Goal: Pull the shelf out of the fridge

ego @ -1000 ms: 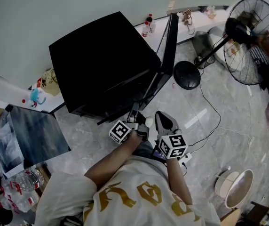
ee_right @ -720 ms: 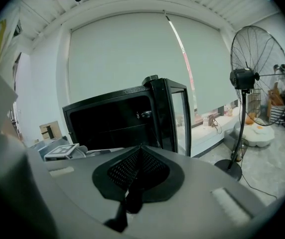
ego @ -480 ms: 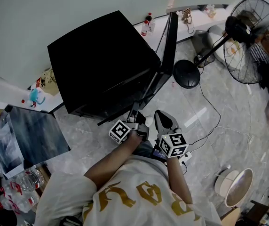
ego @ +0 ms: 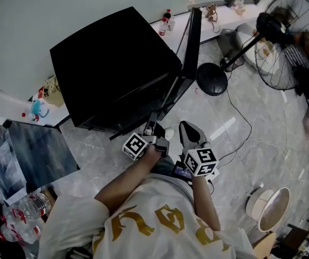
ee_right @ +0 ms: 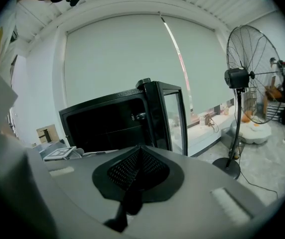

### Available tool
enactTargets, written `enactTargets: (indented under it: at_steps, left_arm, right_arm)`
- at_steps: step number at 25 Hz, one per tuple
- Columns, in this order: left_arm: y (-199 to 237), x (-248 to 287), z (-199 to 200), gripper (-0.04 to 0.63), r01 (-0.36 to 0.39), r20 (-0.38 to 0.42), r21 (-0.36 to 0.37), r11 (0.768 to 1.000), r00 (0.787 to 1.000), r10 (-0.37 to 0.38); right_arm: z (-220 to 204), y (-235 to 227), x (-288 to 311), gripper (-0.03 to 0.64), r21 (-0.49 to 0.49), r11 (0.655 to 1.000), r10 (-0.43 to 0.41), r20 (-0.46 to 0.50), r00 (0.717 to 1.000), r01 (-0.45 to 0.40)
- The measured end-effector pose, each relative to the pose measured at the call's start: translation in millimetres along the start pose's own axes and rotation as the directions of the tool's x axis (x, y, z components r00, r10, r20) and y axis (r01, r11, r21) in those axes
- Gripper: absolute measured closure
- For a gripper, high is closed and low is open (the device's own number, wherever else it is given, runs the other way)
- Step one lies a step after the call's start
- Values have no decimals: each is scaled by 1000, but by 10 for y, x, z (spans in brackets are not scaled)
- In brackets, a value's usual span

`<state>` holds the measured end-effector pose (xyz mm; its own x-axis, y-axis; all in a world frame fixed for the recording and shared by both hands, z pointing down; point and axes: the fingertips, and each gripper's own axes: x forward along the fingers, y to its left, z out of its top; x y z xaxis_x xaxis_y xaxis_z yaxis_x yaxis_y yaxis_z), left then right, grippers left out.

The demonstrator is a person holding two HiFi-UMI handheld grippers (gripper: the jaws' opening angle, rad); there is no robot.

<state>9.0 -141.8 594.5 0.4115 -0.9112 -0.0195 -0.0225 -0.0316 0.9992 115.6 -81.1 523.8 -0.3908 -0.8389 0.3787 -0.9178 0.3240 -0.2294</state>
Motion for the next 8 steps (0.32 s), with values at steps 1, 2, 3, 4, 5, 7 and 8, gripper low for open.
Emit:
enactTargets:
  at_steps: [1, 2, 3, 4, 5, 7, 8]
  left_arm:
    - [-3, 0, -3, 463, 0, 0, -2, 1000, 1000, 0]
    - [-14, 4, -8, 463, 4, 1, -7, 1000, 1000, -4]
    - [-33, 11, -12, 463, 11, 2, -17, 1000, 1000, -11]
    - [-45, 19, -15, 463, 16, 3, -25, 1000, 1000, -16]
    - [-36, 21, -13, 463, 13, 3, -23, 1000, 1000, -13]
    - [-1, 19, -5, 463, -1, 1, -11, 1000, 1000, 1]
    - [14, 19, -2, 463, -8, -1, -5, 1000, 1000, 8]
  right_arm:
    - [0, -2, -4, 603, 0, 1000, -1, 0, 1000, 1]
    - [-2, -4, -8, 603, -1, 1000, -2, -1, 1000, 2]
    - [-1, -6, -9, 603, -2, 1000, -3, -1, 1000, 3]
    - [1, -6, -10, 603, -2, 1000, -4, 0, 1000, 4]
    - [6, -6, -9, 603, -2, 1000, -4, 1, 1000, 4]
    - [16, -5, -7, 603, -2, 1000, -4, 3, 1000, 4]
    - [20, -5, -6, 603, -2, 1000, -4, 4, 1000, 4]
